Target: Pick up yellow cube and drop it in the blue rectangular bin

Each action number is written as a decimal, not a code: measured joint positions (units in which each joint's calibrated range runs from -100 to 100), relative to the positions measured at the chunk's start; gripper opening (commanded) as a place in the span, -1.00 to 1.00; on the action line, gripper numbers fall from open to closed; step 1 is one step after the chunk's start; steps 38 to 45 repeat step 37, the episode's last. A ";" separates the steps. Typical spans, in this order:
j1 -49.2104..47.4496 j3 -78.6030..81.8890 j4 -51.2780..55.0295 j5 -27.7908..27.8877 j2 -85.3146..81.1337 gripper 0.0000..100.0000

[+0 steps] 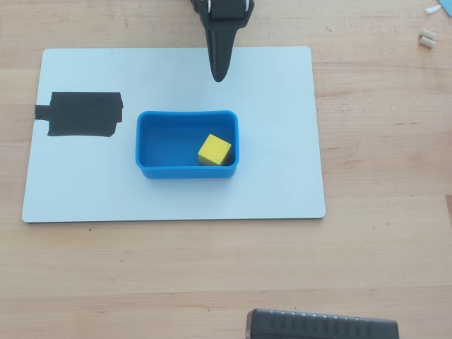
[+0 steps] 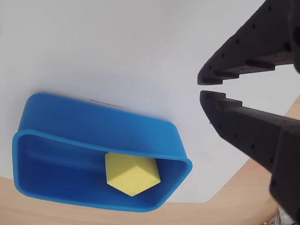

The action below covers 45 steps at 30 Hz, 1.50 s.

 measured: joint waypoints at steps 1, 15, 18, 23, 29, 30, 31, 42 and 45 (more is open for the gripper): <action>0.00 0.00 0.18 0.00 -0.62 -1.00; 0.16 0.00 0.35 0.00 -1.51 -1.00; 0.16 0.00 0.35 0.00 -1.51 -1.00; 0.16 0.00 0.35 0.00 -1.51 -1.00; 0.16 0.00 0.35 0.00 -1.51 -1.00; 0.16 0.00 0.35 0.00 -1.51 -1.00; 0.16 0.00 0.35 0.00 -1.51 -1.00; 0.16 0.00 0.35 0.00 -1.51 -1.00; 0.16 0.00 0.35 0.00 -1.51 -1.00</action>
